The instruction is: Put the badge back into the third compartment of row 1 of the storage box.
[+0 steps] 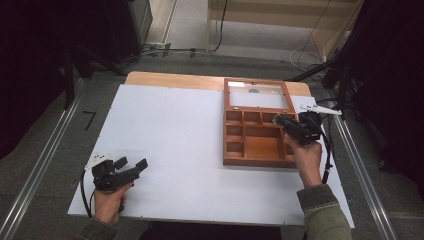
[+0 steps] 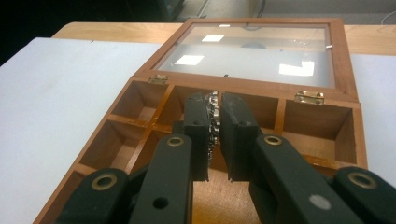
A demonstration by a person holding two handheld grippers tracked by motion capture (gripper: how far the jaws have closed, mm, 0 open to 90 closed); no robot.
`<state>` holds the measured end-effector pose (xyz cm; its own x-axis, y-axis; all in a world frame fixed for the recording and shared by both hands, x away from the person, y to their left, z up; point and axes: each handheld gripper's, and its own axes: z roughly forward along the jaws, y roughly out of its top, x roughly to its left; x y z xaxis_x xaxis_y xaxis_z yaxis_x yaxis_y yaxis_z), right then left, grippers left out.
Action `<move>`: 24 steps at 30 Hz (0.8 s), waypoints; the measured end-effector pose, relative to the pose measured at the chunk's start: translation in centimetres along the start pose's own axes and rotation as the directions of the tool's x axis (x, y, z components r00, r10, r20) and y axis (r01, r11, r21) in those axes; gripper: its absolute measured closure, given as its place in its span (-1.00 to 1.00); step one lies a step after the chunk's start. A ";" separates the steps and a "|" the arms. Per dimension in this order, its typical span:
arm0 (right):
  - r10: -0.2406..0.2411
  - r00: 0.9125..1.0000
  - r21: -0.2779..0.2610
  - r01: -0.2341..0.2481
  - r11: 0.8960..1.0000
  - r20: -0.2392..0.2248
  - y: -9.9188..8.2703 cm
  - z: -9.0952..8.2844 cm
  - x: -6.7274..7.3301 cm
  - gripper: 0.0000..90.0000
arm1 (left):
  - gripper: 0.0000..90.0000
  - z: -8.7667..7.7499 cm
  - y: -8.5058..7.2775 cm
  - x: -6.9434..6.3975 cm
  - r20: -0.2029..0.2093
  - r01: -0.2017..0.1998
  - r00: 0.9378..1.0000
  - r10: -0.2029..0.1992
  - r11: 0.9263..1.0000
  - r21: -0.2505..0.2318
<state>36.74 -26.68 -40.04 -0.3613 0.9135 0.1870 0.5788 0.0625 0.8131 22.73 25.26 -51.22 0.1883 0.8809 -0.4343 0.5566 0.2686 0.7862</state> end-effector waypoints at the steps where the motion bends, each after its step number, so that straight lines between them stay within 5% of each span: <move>1: 0.001 1.000 -0.003 -0.001 1.000 0.001 0.1 0.1 0.0 0.76 | -0.79 0.0 0.0 0.0 0.000 0.000 1.000 0.000 1.000 0.001; 24: 0.024 0.999 0.011 -0.024 1.000 0.043 0.9 3.6 -1.5 0.76 | -0.79 0.0 0.0 0.1 0.006 0.002 1.000 -0.002 1.000 0.000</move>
<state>40.42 -26.59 -41.55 -0.3160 0.9311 0.1824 0.5950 0.0447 0.8025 22.75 25.32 -51.21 0.1924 0.8778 -0.4387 0.5571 0.2703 0.7852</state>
